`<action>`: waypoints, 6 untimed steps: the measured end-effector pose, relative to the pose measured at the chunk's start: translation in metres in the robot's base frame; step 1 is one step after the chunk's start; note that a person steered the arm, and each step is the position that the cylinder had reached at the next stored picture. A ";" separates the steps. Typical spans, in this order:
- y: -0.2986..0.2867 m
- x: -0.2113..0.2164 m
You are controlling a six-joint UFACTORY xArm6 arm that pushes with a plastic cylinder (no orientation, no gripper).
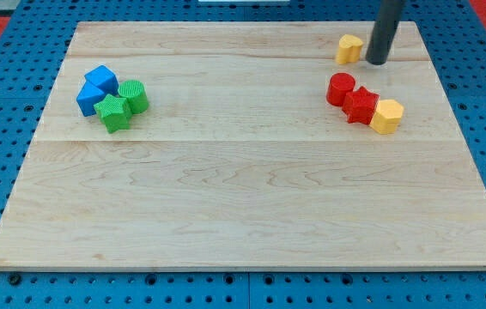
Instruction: Slide the yellow heart diagonal left to the red circle
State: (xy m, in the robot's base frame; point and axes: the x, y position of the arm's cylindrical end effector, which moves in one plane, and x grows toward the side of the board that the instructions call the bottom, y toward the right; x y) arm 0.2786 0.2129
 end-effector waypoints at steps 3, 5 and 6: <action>-0.139 -0.019; -0.140 0.010; -0.221 -0.021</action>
